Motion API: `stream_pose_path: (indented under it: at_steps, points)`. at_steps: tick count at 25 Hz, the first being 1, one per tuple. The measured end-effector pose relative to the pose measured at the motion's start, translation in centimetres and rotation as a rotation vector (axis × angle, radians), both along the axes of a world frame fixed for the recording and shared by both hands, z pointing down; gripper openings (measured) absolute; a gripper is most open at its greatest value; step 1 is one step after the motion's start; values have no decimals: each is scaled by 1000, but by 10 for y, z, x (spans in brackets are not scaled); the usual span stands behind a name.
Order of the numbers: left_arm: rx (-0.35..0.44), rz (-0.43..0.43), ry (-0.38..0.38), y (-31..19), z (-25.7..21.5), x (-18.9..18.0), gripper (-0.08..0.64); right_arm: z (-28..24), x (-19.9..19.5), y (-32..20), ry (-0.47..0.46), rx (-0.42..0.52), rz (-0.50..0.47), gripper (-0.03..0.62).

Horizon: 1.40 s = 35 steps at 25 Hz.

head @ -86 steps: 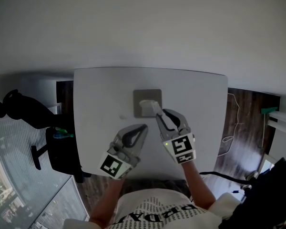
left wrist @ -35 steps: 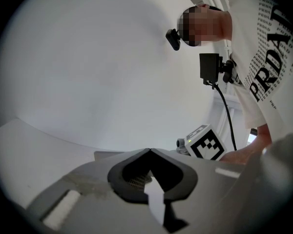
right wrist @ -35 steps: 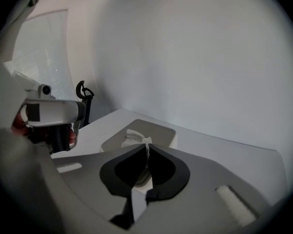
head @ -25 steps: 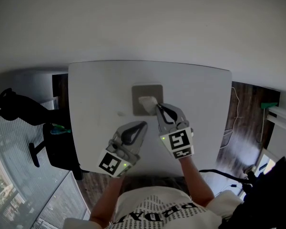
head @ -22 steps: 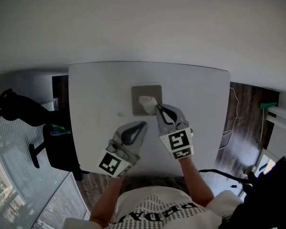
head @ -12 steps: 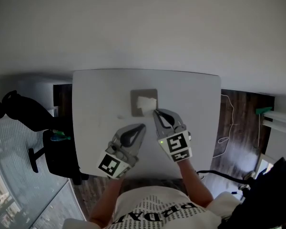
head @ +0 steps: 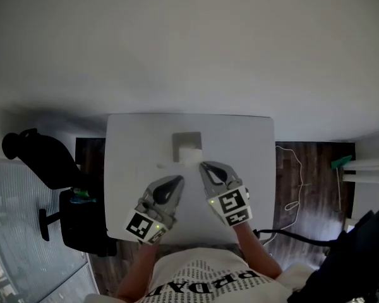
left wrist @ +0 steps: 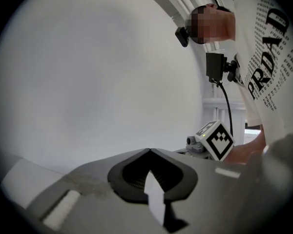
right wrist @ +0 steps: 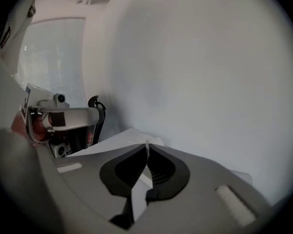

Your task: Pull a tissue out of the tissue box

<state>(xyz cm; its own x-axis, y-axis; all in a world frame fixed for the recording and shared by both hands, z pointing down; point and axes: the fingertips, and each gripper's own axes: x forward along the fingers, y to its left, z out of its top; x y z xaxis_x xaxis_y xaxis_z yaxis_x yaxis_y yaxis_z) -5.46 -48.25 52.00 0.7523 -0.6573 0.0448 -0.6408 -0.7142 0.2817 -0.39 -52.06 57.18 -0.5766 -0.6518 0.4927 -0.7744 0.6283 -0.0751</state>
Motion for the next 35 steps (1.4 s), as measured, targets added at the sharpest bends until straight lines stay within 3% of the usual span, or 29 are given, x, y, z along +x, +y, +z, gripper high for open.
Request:
stream_pose_path:
  at_steps: [15,22,35]
  points:
    - [123,-2,3,59,-83,18,-9,-114,13,73,-31,143,-11,9]
    - [140,16,3,83,-100,35,-9,-134,20,95,-70,186,-29,9]
    - [131,18,-11,109,-100,47,-9,-149,38,117,-37,225,-39,9]
